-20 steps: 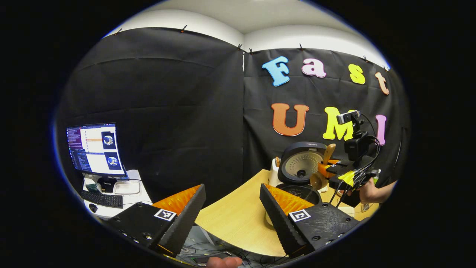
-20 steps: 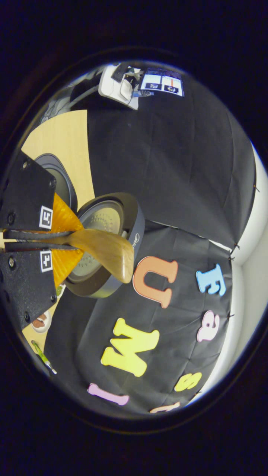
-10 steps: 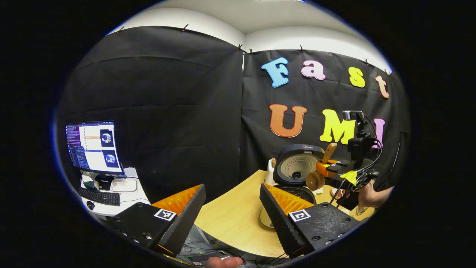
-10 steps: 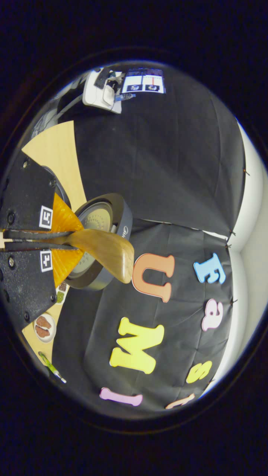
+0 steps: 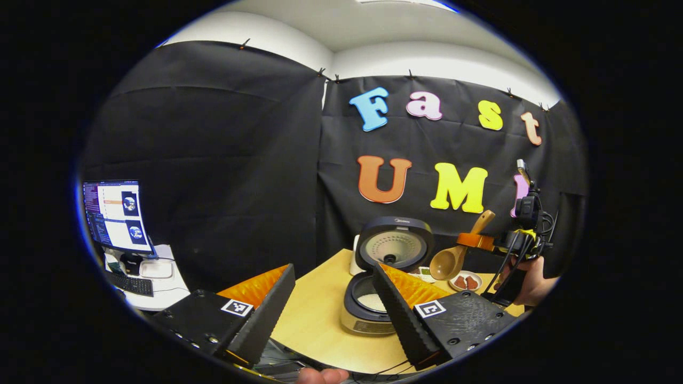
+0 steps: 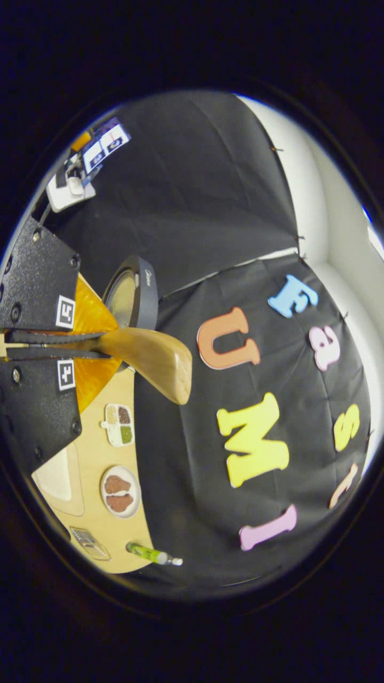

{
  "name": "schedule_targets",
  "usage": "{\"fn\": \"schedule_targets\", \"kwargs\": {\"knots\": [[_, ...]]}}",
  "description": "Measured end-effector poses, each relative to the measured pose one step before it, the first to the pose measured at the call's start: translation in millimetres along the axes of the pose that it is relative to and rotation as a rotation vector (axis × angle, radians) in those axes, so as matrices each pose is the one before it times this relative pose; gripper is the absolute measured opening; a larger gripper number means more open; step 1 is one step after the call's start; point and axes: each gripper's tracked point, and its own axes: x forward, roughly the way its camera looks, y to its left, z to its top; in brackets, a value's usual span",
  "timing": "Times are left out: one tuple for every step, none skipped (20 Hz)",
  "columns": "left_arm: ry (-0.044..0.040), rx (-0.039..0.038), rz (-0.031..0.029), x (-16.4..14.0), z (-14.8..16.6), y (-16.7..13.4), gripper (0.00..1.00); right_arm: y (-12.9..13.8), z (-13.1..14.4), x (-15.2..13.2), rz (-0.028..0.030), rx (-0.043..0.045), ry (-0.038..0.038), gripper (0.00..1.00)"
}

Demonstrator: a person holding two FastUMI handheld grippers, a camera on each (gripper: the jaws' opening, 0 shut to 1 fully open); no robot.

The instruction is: Close the left gripper, press the button to open the rice cooker; take a wooden spoon from the chopstick holder with the right hand, scoop a spoonful of rice and pour it into the rice cooker, then put the wooden spoon back into the chopstick holder.

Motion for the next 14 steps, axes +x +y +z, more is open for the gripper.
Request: {"fn": "schedule_targets", "kwargs": {"knots": [[0.00066, 0.00603, -0.02751, -0.22, 0.27, -13.23, 0.95, -17.59, 7.40, -13.66, -0.02447, 0.02871, -0.01203, 0.08], [-0.00009, 0.00724, -0.02873, 0.35, 0.69, -13.66, 0.95, -16.03, 8.60, -15.28, -0.02385, 0.02319, -0.01567, 0.08], [0.00145, 0.00860, -0.02972, 2.48, 0.91, -13.67, 0.95, -17.61, 9.22, -12.83, -0.02490, 0.01192, -0.01595, 0.08], [0.00103, 0.01030, -0.03133, 2.18, 0.82, -13.21, 0.95, -18.06, 7.39, -10.93, -0.02707, 0.00366, -0.01920, 0.08], [0.00037, 0.01075, -0.02893, 3.67, 1.43, -13.89, 0.95, -18.73, 8.90, -11.53, -0.02977, -0.00075, -0.01960, 0.08], [0.00025, 0.00693, -0.02606, 3.80, 0.94, -12.63, 0.95, -18.47, 8.67, -12.06, -0.03116, 0.00159, -0.02041, 0.08], [0.00219, 0.00124, -0.02820, 3.66, -0.06, -13.05, 0.94, -18.33, 8.84, -9.46, -0.02800, 0.00283, -0.01887, 0.08], [0.00295, -0.00306, -0.02371, 2.30, -0.08, -9.97, 0.94, -18.36, 6.77, -8.32, -0.02792, -0.00138, -0.01268, 0.08], [0.00577, -0.01081, -0.02426, 3.00, -0.62, -11.20, 0.94, -21.45, 5.92, -6.51, -0.03473, -0.00065, -0.01085, 0.08], [0.00107, -0.00504, -0.02213, 1.82, 1.01, -9.36, 0.95, -21.39, 5.01, -4.95, -0.03490, 0.00111, -0.01117, 0.08], [0.00338, 0.00129, -0.01376, 3.64, 0.28, -8.22, 0.95, -21.77, 5.14, -5.01, -0.03414, 0.00273, -0.00557, 0.08], [0.00425, 0.00231, -0.00843, 3.81, -1.13, -5.38, 0.94, -20.27, 1.50, -3.20, -0.03100, 0.00337, -0.00466, 0.08], [0.00383, 0.00196, -0.00593, 2.13, -0.85, -5.36, 0.95, -19.79, 2.14, -2.70, -0.02882, 0.00191, -0.00389, 0.08], [0.00536, 0.00243, -0.00206, 3.81, -1.74, -4.65, 0.95, -18.75, 2.44, -0.68, -0.02769, -0.00446, -0.00156, 0.08]]}}
